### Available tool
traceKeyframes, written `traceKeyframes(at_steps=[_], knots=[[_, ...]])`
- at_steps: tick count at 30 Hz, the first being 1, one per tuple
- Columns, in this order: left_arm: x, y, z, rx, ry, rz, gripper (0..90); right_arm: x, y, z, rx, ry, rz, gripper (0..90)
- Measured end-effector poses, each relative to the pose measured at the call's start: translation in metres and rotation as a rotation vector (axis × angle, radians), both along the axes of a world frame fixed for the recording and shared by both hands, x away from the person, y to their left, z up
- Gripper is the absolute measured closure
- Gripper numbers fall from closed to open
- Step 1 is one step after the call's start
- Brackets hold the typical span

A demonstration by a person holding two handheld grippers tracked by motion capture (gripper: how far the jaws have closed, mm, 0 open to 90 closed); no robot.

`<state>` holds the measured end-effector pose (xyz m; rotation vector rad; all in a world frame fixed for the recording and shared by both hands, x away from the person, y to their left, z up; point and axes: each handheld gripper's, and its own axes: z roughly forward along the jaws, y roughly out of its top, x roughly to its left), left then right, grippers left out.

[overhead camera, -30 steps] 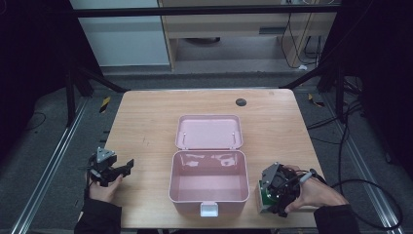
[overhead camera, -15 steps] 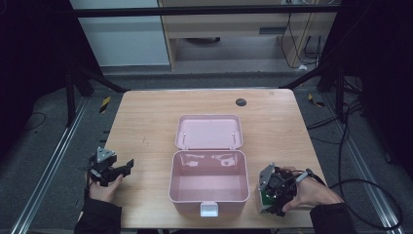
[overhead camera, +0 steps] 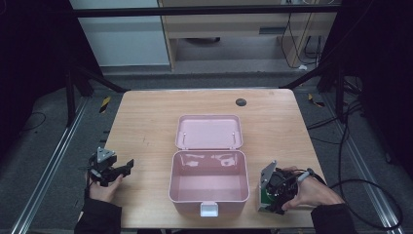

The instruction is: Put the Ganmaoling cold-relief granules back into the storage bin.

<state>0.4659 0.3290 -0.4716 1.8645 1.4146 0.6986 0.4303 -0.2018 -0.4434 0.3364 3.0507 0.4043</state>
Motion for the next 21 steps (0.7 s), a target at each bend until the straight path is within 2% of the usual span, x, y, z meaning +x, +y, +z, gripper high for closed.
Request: traceKeyframes(at_steps=[7, 16, 17, 21], knots=[[0.0, 0.0, 0.0, -0.002, 0.0, -0.001, 28.6, -0.001, 0.0, 0.009, 0.004, 0.011, -0.016, 15.8], [0.0, 0.0, 0.0, -0.003, 0.0, -0.003, 28.6, 0.001, -0.004, 0.033, 0.033, -0.023, -0.034, 16.0], [0.0, 0.0, 0.0, -0.005, 0.001, -0.003, 28.6, 0.001, -0.004, 0.04, 0.05, -0.024, -0.046, 16.0], [0.0, 0.0, 0.0, -0.003, 0.002, -0.003, 28.6, 0.003, -0.002, 0.049, 0.054, -0.038, -0.046, 16.0]])
